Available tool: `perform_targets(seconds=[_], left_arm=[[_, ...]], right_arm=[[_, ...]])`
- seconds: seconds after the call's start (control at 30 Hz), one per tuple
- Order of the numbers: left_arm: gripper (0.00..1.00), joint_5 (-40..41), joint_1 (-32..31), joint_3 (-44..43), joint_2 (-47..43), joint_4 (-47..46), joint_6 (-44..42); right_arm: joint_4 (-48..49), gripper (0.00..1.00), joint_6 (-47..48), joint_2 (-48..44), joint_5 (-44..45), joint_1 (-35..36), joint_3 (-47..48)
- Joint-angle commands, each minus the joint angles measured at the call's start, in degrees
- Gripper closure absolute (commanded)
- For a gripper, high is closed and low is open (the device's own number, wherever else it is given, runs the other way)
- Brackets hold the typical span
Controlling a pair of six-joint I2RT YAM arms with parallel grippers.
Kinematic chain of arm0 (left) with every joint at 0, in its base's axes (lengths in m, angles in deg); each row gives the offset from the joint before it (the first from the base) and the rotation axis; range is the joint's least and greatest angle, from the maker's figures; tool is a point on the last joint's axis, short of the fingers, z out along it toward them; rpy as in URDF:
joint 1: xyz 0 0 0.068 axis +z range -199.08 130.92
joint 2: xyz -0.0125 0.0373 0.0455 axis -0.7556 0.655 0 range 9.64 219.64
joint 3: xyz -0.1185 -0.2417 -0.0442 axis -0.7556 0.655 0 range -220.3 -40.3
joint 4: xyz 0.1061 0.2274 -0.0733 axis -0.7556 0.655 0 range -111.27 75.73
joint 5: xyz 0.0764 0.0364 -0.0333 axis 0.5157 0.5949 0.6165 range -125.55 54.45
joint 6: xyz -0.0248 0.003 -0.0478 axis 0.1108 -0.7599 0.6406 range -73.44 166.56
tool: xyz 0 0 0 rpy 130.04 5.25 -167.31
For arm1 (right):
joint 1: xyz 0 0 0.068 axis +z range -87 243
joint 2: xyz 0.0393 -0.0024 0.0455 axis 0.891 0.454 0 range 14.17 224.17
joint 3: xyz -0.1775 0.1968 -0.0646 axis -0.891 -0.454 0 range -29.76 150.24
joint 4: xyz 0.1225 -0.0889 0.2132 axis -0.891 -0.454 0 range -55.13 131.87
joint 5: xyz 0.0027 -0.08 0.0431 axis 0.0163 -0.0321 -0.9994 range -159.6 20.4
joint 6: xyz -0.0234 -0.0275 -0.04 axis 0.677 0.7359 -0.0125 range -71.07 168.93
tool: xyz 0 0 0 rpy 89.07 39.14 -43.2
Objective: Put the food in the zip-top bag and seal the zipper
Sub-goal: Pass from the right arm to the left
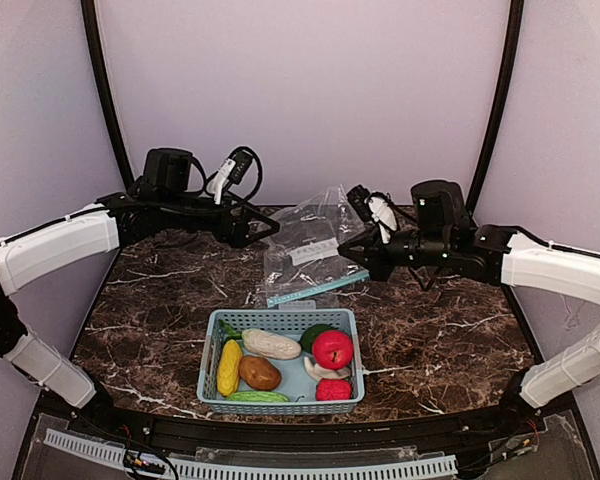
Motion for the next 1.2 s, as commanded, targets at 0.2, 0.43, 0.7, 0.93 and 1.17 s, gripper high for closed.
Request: perform_targets(seconds=[0.2, 0.43, 0.7, 0.93, 1.17], left_arm=[[0.00, -10.5, -0.4, 2.8, -3.3, 2.0, -5.9], [0.00, -13.3, -1.0, 1.9, -1.3, 3.8, -5.9], [0.20, -14.7, -1.2, 1.6, 0.4, 3.6, -4.7], [0.77, -15.3, -1.2, 3.0, -1.2, 0.0, -1.9], [0.99, -13.0, -1.2, 5.2, -4.7, -4.3, -0.3]], right_arm=[[-5.3, 1.00, 2.5, 5.4, -3.3, 7.5, 7.6], [-5.5, 1.00, 3.7, 8.0, -1.4, 9.9, 9.7], [-4.1, 1.00, 3.5, 7.9, -0.1, 10.1, 9.7], [2.5, 1.00, -0.3, 4.8, 2.7, 10.2, 4.6], [10.9, 0.30, -9.9, -3.0, 9.8, 9.2, -2.4]])
